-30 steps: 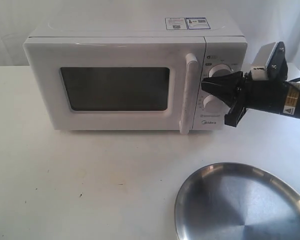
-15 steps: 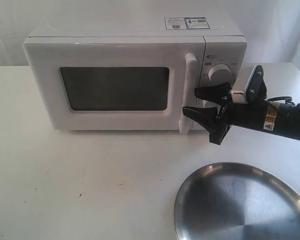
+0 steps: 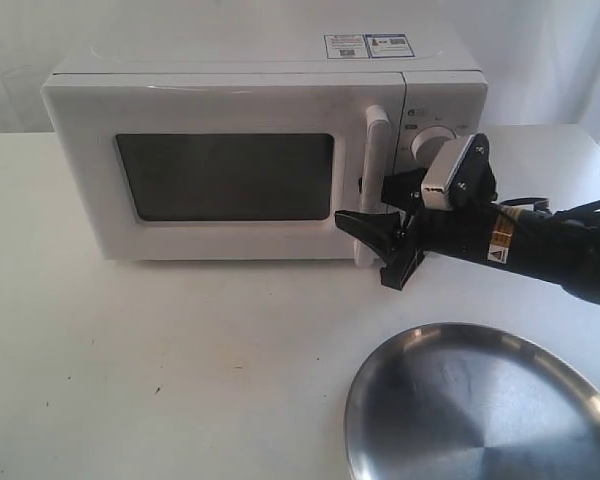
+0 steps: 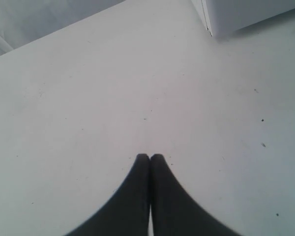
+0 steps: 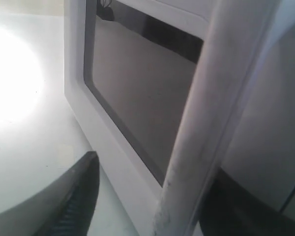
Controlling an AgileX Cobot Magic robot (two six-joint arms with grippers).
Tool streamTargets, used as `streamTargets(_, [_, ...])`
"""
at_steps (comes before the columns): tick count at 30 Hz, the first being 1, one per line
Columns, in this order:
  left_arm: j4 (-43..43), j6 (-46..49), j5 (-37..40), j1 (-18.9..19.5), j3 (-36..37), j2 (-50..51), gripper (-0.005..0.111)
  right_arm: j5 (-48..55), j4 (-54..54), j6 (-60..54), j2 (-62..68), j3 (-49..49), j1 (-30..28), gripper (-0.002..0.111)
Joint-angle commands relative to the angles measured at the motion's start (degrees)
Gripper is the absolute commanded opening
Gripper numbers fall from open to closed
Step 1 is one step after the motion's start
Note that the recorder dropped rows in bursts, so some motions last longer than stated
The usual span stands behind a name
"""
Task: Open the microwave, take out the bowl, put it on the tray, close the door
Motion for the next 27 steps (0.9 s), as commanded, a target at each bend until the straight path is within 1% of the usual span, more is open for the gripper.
streamTargets(1, [-0.1, -0.2, 0.0, 0.1, -0.1, -0.1, 0.000, -2.2, -3.4, -4.8, 0.3, -2.1, 2.5, 0.000])
streamTargets(3, [-0.1, -0.2, 0.0, 0.1, -0.1, -0.1, 0.000, -3.2, -8.6, -6.4, 0.3, -2.1, 2.5, 0.000])
streamTargets(7, [-0.1, -0.2, 0.0, 0.1, -0.1, -0.1, 0.000, -3.2, -15.1, -6.8, -1.7, -2.1, 2.5, 0.000])
streamTargets(10, [-0.1, -0.2, 0.0, 0.1, -0.1, -0.1, 0.000, -3.2, -19.8, -2.4, -4.7, -2.0, 2.5, 0.000])
streamTargets(12, [-0.1, -0.2, 0.0, 0.1, -0.1, -0.1, 0.000, -3.2, -23.3, -1.8, -6.6, -2.0, 2.5, 0.000])
streamTargets(16, [-0.1, -0.2, 0.0, 0.1, -0.1, -0.1, 0.000, -3.2, -24.6, 0.3, -8.4, -2.0, 2.6, 0.000])
streamTargets(18, [-0.1, -0.2, 0.0, 0.1, -0.1, -0.1, 0.000, -3.2, -22.0, -2.0, -8.4, -2.0, 2.6, 0.000])
streamTargets(20, [-0.1, -0.2, 0.0, 0.1, -0.1, -0.1, 0.000, -3.2, -18.0, -1.8, -8.4, -2.0, 2.5, 0.000])
streamTargets(22, [-0.1, -0.2, 0.0, 0.1, -0.1, -0.1, 0.000, -2.2, -11.7, 2.2, -8.4, -2.0, 2.5, 0.000])
streamTargets(24, [-0.1, -0.2, 0.0, 0.1, -0.1, -0.1, 0.000, 0.3, -5.1, 2.2, -8.4, -2.0, 2.4, 0.000])
streamTargets(27, [-0.1, -0.2, 0.0, 0.1, -0.1, -0.1, 0.000, 0.8, -2.1, 0.8, -8.3, -2.0, 1.1, 0.000])
